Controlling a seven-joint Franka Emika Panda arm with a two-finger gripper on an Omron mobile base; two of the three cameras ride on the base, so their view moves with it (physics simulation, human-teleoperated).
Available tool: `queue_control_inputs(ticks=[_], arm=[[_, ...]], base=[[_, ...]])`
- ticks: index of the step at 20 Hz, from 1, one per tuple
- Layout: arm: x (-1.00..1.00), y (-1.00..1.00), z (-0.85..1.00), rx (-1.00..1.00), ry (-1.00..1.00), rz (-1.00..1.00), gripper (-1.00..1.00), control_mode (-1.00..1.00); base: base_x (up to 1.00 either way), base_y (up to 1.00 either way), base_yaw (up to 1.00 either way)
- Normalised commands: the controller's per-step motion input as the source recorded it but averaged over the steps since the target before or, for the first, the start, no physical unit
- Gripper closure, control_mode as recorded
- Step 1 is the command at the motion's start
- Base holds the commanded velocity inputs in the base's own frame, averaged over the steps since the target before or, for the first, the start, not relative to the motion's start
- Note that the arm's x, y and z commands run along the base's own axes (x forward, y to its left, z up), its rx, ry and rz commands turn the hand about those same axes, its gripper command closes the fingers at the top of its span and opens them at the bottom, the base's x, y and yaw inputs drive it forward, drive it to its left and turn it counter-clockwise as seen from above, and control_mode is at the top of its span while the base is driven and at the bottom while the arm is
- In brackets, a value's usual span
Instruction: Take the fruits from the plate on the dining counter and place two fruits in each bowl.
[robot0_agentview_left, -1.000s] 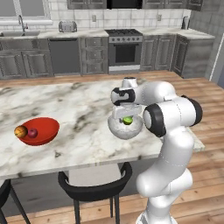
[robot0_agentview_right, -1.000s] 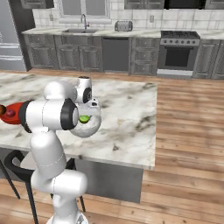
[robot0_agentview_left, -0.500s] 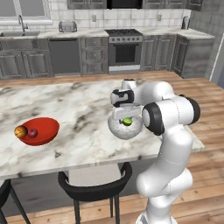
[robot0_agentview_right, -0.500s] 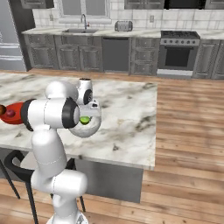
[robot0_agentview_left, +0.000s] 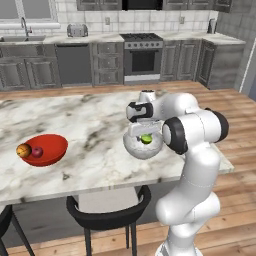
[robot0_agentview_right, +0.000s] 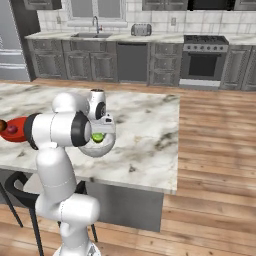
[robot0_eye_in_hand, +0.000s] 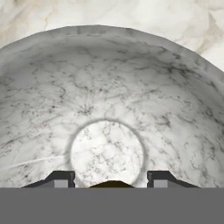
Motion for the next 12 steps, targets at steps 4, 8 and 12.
queue_control_inputs(ticks=[4,8,12], arm=[[0.05,0.0,0.04,0.0,0.0,0.0,-1.0,-1.0],[0.0,0.0,0.41,0.0,0.0,0.0,-1.0,-1.0],[-0.22,0.0,0.75,0.01,-0.05,0.0,-1.0,-1.0]], base=[[0.0,0.0,0.0],[0.0,0.0,0.0],[0.0,0.0,0.0]])
